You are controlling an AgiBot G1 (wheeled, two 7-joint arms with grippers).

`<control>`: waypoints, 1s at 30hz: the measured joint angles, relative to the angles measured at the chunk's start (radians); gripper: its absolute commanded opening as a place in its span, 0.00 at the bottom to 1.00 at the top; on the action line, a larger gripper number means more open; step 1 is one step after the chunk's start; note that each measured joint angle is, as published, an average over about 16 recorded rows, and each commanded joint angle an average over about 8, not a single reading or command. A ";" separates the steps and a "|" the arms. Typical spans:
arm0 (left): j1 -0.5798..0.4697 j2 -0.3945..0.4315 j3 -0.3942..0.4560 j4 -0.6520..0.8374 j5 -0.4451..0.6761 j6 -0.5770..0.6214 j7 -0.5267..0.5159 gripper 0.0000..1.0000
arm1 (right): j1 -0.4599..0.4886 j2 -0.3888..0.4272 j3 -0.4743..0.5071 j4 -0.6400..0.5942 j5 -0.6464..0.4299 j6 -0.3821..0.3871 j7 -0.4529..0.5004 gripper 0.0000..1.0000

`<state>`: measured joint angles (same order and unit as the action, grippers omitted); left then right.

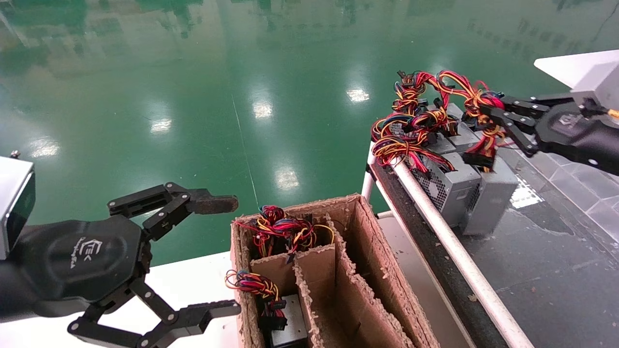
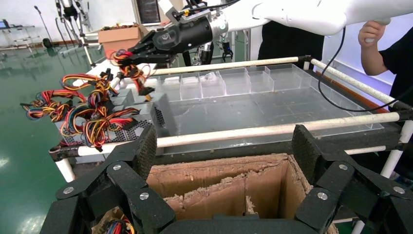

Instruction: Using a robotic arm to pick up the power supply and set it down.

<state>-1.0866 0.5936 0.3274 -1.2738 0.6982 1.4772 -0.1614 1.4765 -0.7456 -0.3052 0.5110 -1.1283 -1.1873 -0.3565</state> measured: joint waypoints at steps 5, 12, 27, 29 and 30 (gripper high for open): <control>0.000 0.000 0.000 0.000 0.000 0.000 0.000 1.00 | 0.048 -0.034 -0.012 -0.065 -0.015 -0.016 -0.029 0.00; 0.000 0.000 0.000 0.000 0.000 0.000 0.000 1.00 | 0.102 -0.068 -0.025 -0.157 -0.031 -0.038 -0.062 0.69; 0.000 0.000 0.001 0.000 0.000 0.000 0.000 1.00 | 0.167 -0.082 -0.039 -0.311 -0.047 -0.103 -0.111 1.00; 0.000 0.000 0.001 0.000 0.000 0.000 0.000 1.00 | 0.172 -0.081 -0.041 -0.326 -0.050 -0.110 -0.115 1.00; 0.000 0.000 0.001 0.000 -0.001 0.000 0.000 1.00 | 0.174 -0.080 -0.042 -0.333 -0.052 -0.113 -0.117 1.00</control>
<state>-1.0868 0.5933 0.3282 -1.2738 0.6977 1.4769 -0.1610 1.6509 -0.8256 -0.3472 0.1779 -1.1802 -1.3003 -0.4738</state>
